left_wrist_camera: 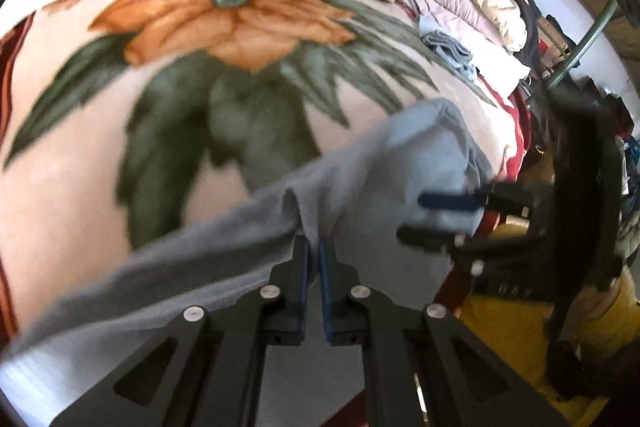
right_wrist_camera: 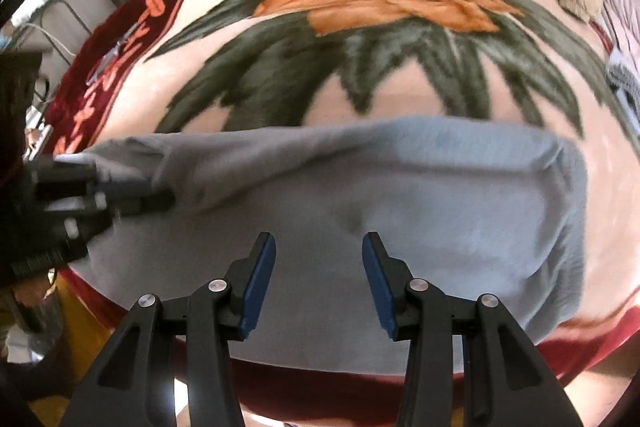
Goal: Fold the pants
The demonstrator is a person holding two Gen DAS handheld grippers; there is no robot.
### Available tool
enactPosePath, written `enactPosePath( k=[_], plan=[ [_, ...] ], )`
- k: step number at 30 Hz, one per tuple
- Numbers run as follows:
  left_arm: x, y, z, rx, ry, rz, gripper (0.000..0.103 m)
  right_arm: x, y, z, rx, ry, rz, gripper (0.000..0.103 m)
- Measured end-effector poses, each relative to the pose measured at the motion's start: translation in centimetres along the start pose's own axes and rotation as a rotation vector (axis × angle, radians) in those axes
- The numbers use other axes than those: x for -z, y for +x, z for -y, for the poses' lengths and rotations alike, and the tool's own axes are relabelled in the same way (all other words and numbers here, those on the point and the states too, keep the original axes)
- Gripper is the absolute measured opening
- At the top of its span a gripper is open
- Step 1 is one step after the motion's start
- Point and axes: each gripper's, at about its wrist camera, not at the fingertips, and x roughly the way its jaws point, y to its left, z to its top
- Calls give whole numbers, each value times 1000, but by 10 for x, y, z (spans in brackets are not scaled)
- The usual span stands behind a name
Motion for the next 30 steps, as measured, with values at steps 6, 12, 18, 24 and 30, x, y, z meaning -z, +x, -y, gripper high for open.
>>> enactPosePath(
  k=[6, 12, 18, 24, 30],
  plan=[
    [18, 21, -1, 41, -53, -49, 5, -12, 2, 4, 45, -63, -8, 46],
    [7, 18, -7, 96, -77, -31, 24, 5, 39, 4, 87, -91, -80, 46],
    [-7, 27, -6, 120, -59, -39, 45, 12, 37, 6, 85, -77, -27, 47],
    [-13, 45, -18, 246, -224, -48, 49, 18, 24, 22, -24, 67, 3, 47],
    [-39, 26, -33, 194, -257, 104, 45, 24, 19, 38, -98, 137, 16, 47]
  ],
)
